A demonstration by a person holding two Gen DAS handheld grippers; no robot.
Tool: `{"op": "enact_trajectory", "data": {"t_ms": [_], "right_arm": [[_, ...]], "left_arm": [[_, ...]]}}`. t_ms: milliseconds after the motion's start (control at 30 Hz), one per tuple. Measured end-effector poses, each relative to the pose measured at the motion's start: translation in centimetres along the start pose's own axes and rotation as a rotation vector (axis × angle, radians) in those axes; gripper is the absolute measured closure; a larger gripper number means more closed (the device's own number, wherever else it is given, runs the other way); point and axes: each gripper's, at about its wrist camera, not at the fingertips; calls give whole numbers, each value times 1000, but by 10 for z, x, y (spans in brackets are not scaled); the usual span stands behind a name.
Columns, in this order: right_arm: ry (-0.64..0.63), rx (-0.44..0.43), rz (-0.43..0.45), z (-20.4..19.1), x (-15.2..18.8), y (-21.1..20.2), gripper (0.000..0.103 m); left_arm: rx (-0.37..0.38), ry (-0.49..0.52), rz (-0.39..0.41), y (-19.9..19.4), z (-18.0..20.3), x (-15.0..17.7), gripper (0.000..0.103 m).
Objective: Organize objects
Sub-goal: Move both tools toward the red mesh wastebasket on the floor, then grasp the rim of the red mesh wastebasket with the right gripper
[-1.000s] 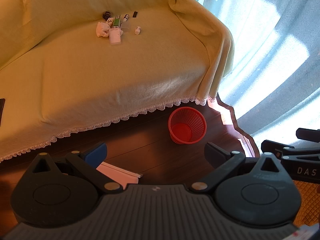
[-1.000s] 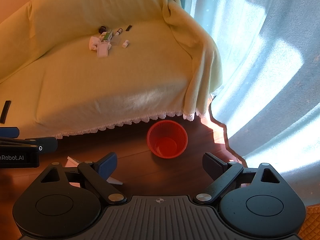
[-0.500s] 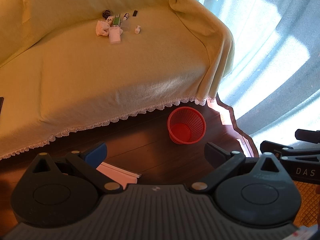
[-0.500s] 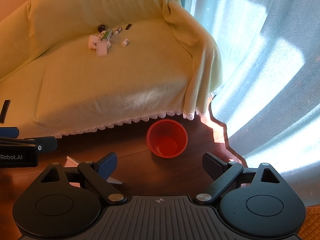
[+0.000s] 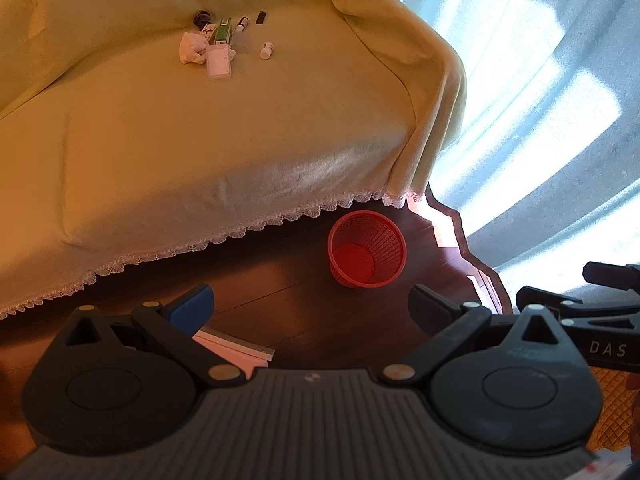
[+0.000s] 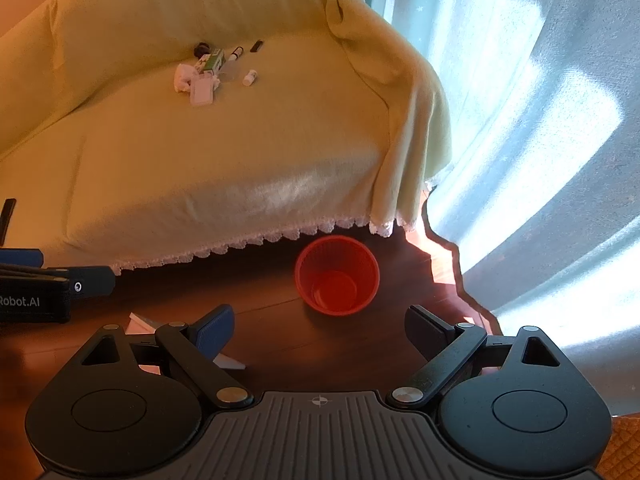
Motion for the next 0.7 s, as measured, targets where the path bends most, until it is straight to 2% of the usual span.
{"op": "enact_trajectory", "data": {"t_ms": [167,300,367,467,567,700], "right_arm": [[-84,3,-6,1,8,50,13],[-169,-39,-7,10,18,120,13],[-225,-58,-12,14,28,172,15],[-316,-99,-47,18,49,257,33],[-412,-125,-69,17,74,341,36],[-552,-172,-62,15,105,440,43]], "left_arm": [[32,-30,-1,47,-14,-3,2],[6,-58,-24,103,-28,-1,2],[-8,-70,-28,142,-35,4,2],[-17,-102,-18,203,-45,14,2],[-24,-117,-11,265,-54,24,2],[-48,-89,-10,338,-62,34,2]]}}
Point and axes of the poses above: each gripper's, at about its wrist camera, not at the fingertips, and y roughly the way its jaws point, z to its right, x to its underside, and after that the axes turned 2 degrees about -y, right-handed
